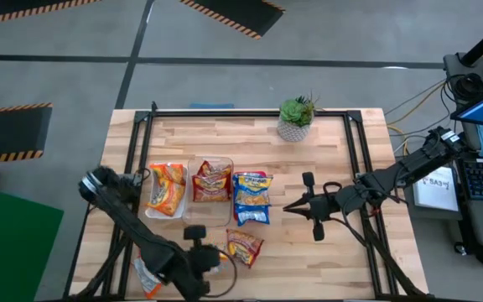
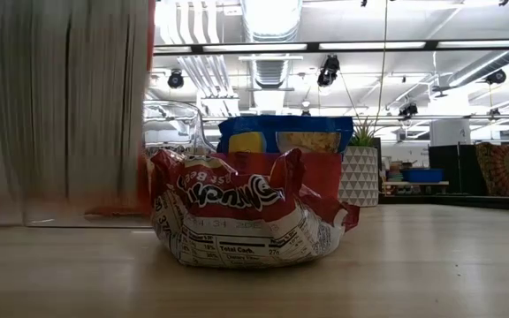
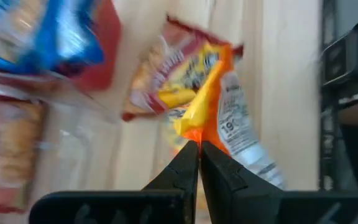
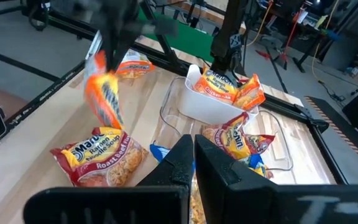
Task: Sort Maruchan noodles
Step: Put the orange noodle pack into the white bin
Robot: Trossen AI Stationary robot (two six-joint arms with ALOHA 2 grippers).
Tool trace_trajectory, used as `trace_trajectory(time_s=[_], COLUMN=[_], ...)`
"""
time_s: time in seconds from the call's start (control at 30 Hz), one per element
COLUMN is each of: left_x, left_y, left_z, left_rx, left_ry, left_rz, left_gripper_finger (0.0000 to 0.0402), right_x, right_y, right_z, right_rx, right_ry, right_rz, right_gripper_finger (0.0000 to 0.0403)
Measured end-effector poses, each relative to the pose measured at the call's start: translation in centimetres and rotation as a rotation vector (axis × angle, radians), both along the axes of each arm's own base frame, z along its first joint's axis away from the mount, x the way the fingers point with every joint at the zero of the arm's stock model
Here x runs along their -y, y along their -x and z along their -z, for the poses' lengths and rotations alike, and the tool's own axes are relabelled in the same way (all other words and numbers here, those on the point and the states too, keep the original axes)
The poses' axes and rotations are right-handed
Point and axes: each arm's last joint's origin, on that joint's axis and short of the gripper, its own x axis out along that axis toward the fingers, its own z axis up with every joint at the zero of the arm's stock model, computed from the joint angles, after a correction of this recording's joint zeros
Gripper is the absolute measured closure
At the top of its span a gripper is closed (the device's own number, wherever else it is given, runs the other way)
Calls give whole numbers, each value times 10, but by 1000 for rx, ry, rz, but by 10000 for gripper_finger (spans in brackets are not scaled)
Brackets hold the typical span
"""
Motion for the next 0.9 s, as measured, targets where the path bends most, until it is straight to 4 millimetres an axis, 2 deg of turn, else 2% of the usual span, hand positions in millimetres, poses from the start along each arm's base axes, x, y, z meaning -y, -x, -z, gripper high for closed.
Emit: trace_trajectory(time_s=[0.1,0.23,0.43,0.53,0.63,0.7,0.8,0.9], left_x=[-15,-38,-76,-83,-74,-61,-40,-26], left_y=[15,37,73,79,70,59,39,25], left_z=[-30,-59,-89,-97,-94,-84,-59,-30], left_rx=[32,48,-3,24,60,58,27,-59], left_ry=[5,-37,-94,-63,-29,-4,-5,-29], left_rz=[-2,-21,-120,-147,-109,-73,-40,-31], left_gripper_finger=[401,401,401,401,401,401,400,382], right_x=[0,0,0,0,0,2,5,7], right_y=[0,0,0,0,0,-1,-2,-4], right_z=[0,-1,-1,-1,-1,-1,-1,-1], right_rx=[5,5,5,6,9,11,9,7], right_ry=[-1,1,1,6,27,30,31,20], right_rz=[-1,-1,-1,-3,-7,-3,12,27], right_gripper_finger=[394,394,394,394,394,394,394,394])
